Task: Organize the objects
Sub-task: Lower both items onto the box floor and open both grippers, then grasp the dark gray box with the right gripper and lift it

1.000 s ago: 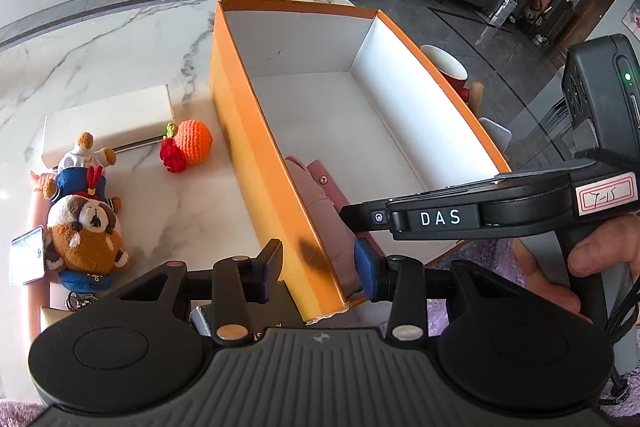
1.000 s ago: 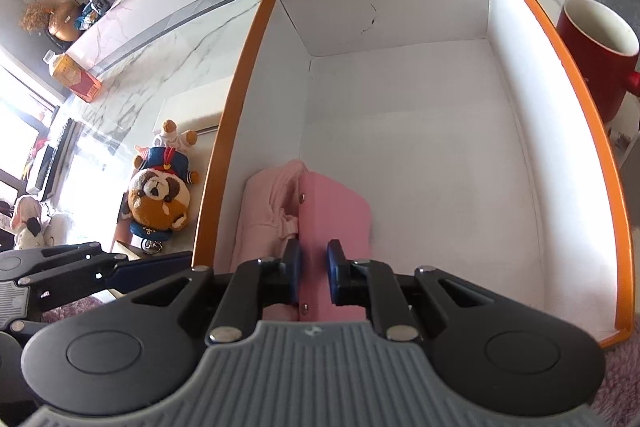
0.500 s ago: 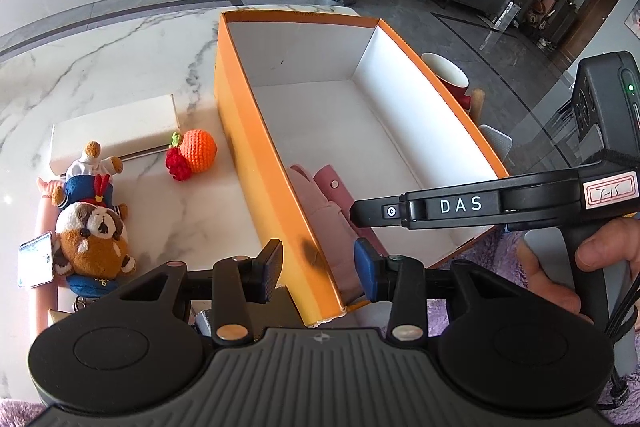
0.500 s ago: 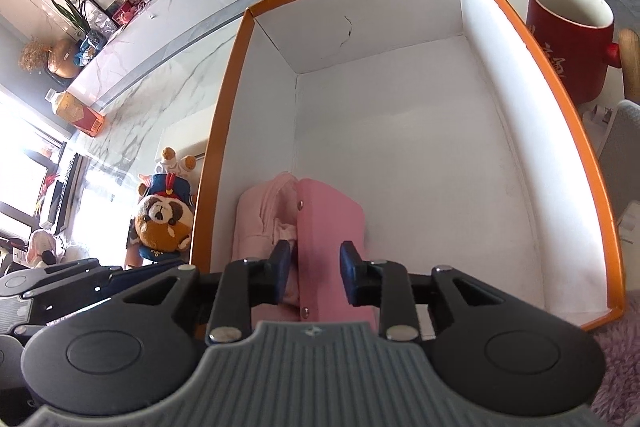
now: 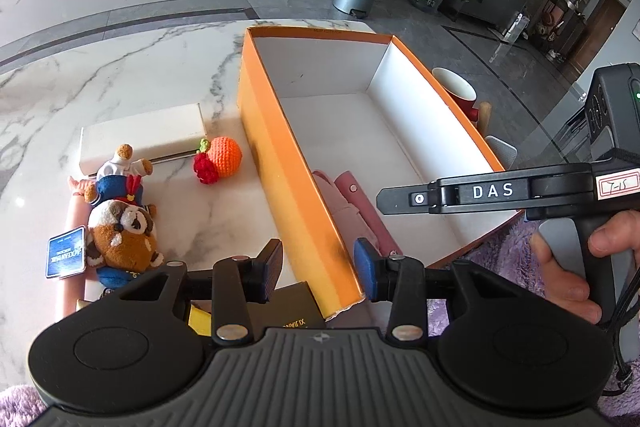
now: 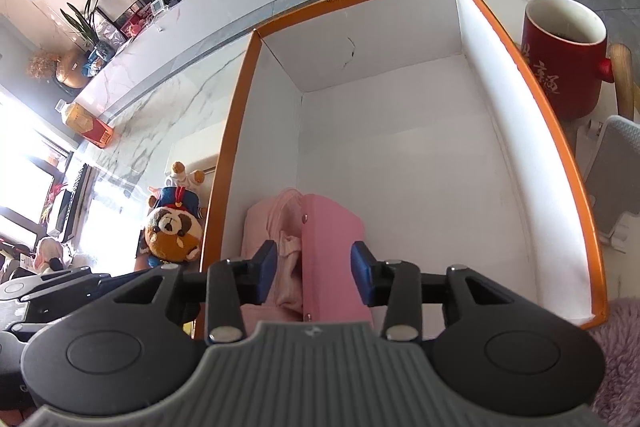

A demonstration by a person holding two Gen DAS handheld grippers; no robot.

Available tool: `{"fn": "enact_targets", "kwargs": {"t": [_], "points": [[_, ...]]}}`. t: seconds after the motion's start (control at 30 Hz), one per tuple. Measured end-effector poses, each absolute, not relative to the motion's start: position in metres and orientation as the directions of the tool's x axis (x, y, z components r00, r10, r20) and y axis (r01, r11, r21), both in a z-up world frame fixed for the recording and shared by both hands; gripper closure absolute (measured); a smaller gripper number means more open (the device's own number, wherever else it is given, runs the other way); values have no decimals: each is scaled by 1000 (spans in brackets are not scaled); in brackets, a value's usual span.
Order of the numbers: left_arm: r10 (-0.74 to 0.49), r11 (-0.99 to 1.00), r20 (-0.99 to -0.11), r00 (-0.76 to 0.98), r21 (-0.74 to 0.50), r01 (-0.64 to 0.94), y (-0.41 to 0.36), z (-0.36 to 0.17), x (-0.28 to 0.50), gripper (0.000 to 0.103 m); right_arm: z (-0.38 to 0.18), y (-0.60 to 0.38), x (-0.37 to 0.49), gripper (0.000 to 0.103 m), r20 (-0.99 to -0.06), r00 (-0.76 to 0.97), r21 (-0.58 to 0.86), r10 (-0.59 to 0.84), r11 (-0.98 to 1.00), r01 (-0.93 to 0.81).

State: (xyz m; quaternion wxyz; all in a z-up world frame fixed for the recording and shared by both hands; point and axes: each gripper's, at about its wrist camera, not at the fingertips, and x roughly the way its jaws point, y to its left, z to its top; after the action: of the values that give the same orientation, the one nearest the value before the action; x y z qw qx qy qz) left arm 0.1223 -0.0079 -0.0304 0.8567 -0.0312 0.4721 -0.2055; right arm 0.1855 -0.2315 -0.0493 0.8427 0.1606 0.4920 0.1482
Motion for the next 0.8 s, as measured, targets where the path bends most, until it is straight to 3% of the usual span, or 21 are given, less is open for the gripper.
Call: {"fn": "enact_targets", "kwargs": {"t": [0.4,0.57,0.67,0.8], "points": [[-302,951,-810,503,-219,219,53,-26,84,57,-9,-181,130,60,-697,496,391,518,854,-343],[-270,962,-832,484,-210,174,75,-34,70,57,-23,-143,103,60,-737,436,327,518,836,-441],[-229,973,-845,483,-178,149,86,-41,66,52,-39,-123,97,60,-768,400,302,500,834,-463],[-180,979,-857,483,-106,177,87,-46,62,49,-58,-95,89,54,-809,431,149,400,848,-508]]}}
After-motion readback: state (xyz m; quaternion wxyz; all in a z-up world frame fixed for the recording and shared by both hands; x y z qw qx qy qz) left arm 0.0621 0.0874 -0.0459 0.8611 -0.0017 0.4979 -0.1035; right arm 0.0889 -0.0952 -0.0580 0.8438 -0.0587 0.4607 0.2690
